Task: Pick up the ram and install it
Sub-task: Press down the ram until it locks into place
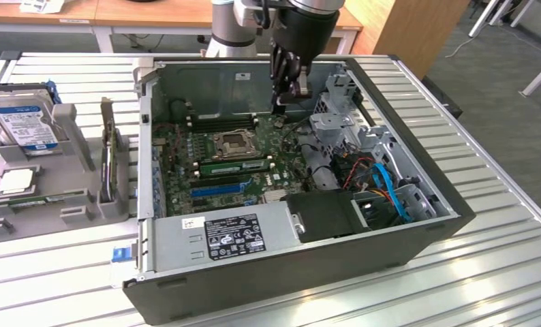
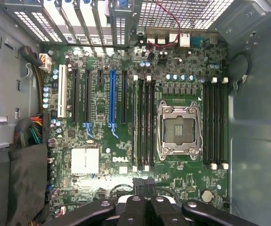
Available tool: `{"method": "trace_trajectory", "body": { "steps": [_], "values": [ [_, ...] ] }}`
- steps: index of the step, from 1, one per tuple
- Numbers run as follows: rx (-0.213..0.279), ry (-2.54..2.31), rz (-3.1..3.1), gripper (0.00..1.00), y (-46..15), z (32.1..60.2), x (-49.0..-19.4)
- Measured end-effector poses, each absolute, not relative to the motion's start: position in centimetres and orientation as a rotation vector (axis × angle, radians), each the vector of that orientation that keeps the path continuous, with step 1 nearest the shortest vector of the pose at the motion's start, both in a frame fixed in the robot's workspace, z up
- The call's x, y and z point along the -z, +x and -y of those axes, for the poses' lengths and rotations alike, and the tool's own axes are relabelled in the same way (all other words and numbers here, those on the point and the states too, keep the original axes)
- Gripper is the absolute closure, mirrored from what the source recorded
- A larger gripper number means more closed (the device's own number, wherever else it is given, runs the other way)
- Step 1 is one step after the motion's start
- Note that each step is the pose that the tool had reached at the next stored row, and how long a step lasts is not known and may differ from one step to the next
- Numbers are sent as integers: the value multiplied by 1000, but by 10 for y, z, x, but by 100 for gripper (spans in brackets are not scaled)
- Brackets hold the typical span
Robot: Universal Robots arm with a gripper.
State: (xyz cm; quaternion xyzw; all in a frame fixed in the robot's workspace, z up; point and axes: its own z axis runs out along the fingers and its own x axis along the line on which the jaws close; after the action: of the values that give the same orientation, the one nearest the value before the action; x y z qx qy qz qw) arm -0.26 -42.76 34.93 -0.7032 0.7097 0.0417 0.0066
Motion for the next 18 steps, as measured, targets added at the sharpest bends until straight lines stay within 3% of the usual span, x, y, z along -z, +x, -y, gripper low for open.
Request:
{"method": "trace_trajectory", "body": {
  "steps": [18],
  "values": [
    [-125, -2198, -2218, 90, -3, 428, -335]
  ]
}}
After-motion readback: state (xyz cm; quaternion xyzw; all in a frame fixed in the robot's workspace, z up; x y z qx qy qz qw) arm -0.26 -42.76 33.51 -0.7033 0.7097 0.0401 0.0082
